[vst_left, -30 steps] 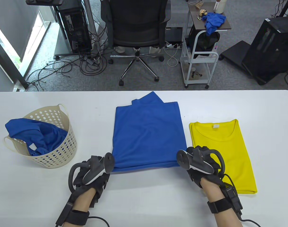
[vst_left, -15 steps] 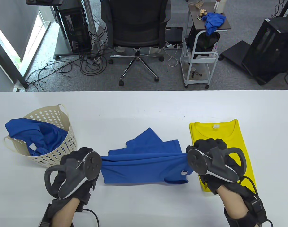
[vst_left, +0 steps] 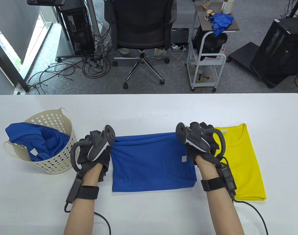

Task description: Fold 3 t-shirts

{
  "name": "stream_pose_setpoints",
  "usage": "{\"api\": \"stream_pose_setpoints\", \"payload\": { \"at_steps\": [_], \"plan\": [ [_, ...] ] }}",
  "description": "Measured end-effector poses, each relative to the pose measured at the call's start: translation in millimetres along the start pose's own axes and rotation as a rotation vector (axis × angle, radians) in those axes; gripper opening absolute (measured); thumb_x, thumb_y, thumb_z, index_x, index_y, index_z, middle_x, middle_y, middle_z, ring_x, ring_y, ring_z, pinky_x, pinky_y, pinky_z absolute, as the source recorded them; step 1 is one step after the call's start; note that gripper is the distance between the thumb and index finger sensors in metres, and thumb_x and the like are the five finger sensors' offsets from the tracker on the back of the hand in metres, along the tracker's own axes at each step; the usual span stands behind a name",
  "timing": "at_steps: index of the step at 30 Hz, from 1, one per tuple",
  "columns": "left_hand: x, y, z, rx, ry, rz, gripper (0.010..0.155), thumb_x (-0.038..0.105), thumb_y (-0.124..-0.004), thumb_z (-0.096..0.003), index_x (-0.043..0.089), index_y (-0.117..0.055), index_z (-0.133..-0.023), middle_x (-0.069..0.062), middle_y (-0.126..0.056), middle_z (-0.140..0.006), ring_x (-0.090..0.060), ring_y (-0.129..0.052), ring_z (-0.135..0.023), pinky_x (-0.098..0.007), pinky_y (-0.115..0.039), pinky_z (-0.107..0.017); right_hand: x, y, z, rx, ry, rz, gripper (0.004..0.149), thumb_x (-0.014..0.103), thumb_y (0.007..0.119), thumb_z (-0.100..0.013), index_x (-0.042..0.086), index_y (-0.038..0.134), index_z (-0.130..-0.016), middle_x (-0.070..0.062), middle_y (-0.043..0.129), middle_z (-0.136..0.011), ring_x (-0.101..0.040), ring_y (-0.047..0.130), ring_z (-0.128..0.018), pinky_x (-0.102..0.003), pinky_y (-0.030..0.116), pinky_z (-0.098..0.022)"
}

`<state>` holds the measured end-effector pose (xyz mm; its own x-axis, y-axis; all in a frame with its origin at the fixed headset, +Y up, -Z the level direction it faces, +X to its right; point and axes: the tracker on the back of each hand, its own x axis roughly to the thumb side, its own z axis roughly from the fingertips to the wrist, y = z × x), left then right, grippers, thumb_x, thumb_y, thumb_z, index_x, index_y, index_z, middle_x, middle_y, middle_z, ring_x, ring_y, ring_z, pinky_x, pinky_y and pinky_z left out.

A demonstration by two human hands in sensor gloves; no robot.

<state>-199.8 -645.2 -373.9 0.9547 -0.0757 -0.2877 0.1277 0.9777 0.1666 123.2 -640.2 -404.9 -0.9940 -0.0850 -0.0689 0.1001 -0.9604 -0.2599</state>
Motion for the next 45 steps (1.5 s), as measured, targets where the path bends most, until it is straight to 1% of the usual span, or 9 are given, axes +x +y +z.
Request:
{"api": "stream_pose_setpoints", "payload": {
  "at_steps": [2, 6, 11, 17, 20, 22, 27, 30, 45],
  "plan": [
    [12.9, -11.7, 11.7, 0.032, -0.152, 0.043, 0.053, 0.054, -0.064, -0.0448, 0.035, -0.067, -0.095, 0.008, -0.065, -0.105, -0.016, -0.080, -0.092, -0.045, -0.069, -0.072, 2.1, 6.9, 1.3, -0.023, -0.003, -0.081, 0.048, 0.041, 0.074, -0.046, 0.031, 0.069, -0.093, -0.004, 0.076, -0.096, -0.037, 0.077, -0.086, -0.065, 0.055, -0.068],
    [44.3, -49.8, 36.9, -0.250, -0.515, -0.021, 0.058, 0.054, -0.065, -0.0442, 0.045, -0.053, -0.101, 0.012, -0.054, -0.112, -0.019, -0.063, -0.106, -0.051, -0.060, -0.079, 5.9, 19.2, 10.7, 0.096, -0.070, -0.117, 0.048, 0.043, 0.074, -0.046, 0.030, 0.072, -0.091, -0.005, 0.077, -0.096, -0.037, 0.079, -0.086, -0.065, 0.056, -0.067],
    [59.5, -100.8, 50.8, -0.551, -0.470, -0.208, 0.068, 0.063, -0.055, -0.0426, 0.055, -0.021, -0.101, 0.012, -0.034, -0.117, -0.021, -0.044, -0.111, -0.051, -0.058, -0.080, 8.3, 23.9, 41.2, 0.190, -0.134, -0.218, 0.052, 0.046, 0.074, -0.046, 0.028, 0.069, -0.095, -0.006, 0.075, -0.099, -0.039, 0.078, -0.088, -0.067, 0.056, -0.067],
    [63.8, -79.9, 67.2, -0.484, -0.427, -0.209, 0.064, 0.065, -0.055, -0.0414, 0.050, -0.042, -0.103, 0.007, -0.063, -0.106, -0.021, -0.076, -0.093, -0.044, -0.072, -0.070, 21.4, 25.4, 76.7, 0.179, -0.201, -0.229, 0.056, 0.050, 0.073, -0.045, 0.029, 0.065, -0.097, -0.004, 0.075, -0.100, -0.038, 0.078, -0.089, -0.066, 0.057, -0.067],
    [71.1, -67.5, 76.1, -0.381, -0.576, -0.094, 0.054, 0.063, -0.058, -0.0408, 0.044, -0.071, -0.090, 0.009, -0.096, -0.071, -0.006, -0.102, -0.055, -0.034, -0.087, -0.051, 33.7, 34.1, 89.7, 0.043, -0.206, -0.262, 0.051, 0.049, 0.074, -0.045, 0.029, 0.073, -0.091, -0.001, 0.083, -0.092, -0.034, 0.085, -0.083, -0.065, 0.061, -0.066],
    [69.3, -62.3, 79.5, -0.412, -0.615, 0.064, 0.051, 0.061, -0.060, -0.0409, 0.043, -0.081, -0.083, 0.012, -0.102, -0.060, -0.006, -0.104, -0.044, -0.035, -0.088, -0.046, 44.8, 45.4, 93.0, 0.134, -0.254, -0.221, 0.052, 0.049, 0.075, -0.044, 0.028, 0.073, -0.092, -0.004, 0.083, -0.093, -0.037, 0.084, -0.084, -0.066, 0.060, -0.066],
    [46.5, -49.2, 73.7, -0.223, -0.466, 0.080, 0.052, 0.061, -0.061, -0.0417, 0.045, -0.073, -0.090, 0.014, -0.095, -0.077, -0.010, -0.098, -0.066, -0.041, -0.081, -0.059, 71.0, 87.7, 106.9, 0.410, -0.396, 0.013, 0.070, 0.057, 0.072, -0.041, 0.034, 0.049, -0.103, -0.008, 0.056, -0.112, -0.044, 0.065, -0.097, -0.069, 0.052, -0.069],
    [31.9, -57.7, 66.3, -0.192, -0.359, -0.050, 0.060, 0.063, -0.061, -0.0412, 0.043, -0.066, -0.097, 0.012, -0.089, -0.088, -0.014, -0.094, -0.078, -0.043, -0.078, -0.064, 72.4, 92.6, 110.4, 0.401, -0.406, -0.036, 0.060, 0.054, 0.066, -0.044, 0.043, 0.046, -0.099, -0.010, 0.047, -0.112, -0.047, 0.056, -0.098, -0.067, 0.050, -0.070],
    [12.6, -88.5, 50.5, -0.439, -0.230, -0.161, 0.060, 0.064, -0.059, -0.0422, 0.039, -0.070, -0.096, 0.006, -0.079, -0.098, -0.021, -0.085, -0.089, -0.047, -0.071, -0.070, 75.1, 70.7, 114.4, 0.731, -0.580, 0.018, 0.058, 0.045, 0.084, -0.039, 0.047, 0.057, -0.091, -0.008, 0.043, -0.110, -0.046, 0.051, -0.098, -0.068, 0.044, -0.071]
  ]
}}
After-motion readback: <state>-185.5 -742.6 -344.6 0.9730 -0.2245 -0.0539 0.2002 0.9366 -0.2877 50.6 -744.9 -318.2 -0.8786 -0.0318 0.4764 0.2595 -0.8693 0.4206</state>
